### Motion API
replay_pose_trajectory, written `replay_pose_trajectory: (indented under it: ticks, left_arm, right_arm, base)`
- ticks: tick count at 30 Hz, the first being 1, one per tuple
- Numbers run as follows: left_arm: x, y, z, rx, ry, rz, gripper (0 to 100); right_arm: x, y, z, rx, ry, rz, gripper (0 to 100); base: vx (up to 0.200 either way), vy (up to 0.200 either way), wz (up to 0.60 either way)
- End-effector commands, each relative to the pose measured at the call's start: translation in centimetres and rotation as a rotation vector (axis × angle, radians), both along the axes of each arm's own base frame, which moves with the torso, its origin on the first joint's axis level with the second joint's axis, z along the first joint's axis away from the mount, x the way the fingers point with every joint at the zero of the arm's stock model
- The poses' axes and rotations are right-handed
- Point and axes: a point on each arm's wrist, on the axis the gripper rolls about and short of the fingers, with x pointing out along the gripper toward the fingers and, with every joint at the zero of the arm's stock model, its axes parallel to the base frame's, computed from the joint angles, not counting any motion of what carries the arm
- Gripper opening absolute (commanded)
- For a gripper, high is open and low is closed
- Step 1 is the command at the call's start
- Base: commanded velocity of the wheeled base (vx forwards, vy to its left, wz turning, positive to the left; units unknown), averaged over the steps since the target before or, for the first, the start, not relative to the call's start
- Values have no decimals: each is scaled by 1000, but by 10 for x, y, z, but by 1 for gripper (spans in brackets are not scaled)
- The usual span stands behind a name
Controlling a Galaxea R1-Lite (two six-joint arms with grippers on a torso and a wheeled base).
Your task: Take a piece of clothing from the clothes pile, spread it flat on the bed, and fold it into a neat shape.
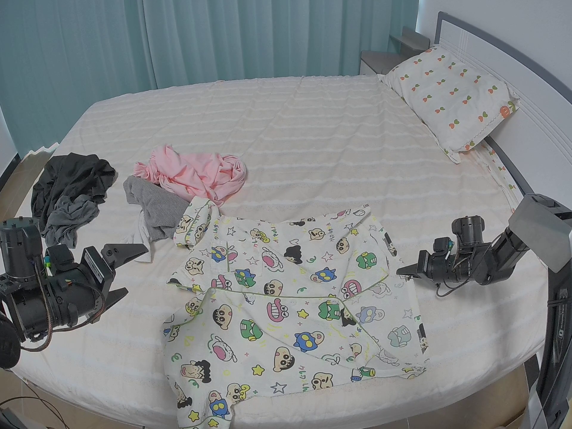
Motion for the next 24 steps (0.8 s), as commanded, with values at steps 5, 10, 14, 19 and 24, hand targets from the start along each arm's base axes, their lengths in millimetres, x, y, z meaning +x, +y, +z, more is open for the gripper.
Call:
replay_pose_trajectory:
  ticks: [5,10,14,19,24]
  left_arm:
    - [0,-1,0,0,2,-3,100]
    - [0,0,0,0,2,-2,100]
    - [0,-1,0,0,2,-3,100]
    - [0,-1,0,0,2,-3,100]
    - [0,-1,0,0,2,-3,100]
  right_arm:
    - [-1,-36,3,-3,-11,-89,0]
    - [-4,-52,2,-3,-23,-124,0]
    - [-11,-48,0,-11,-36,-103,0]
    - [-12,-31,2,-20,-50,-50,0]
    - [-20,-6,2,-18,-30,13,100]
  base:
    - [0,0,0]
    - [0,0,0]
    - [0,0,0]
    - [0,0,0]
    - [0,0,0]
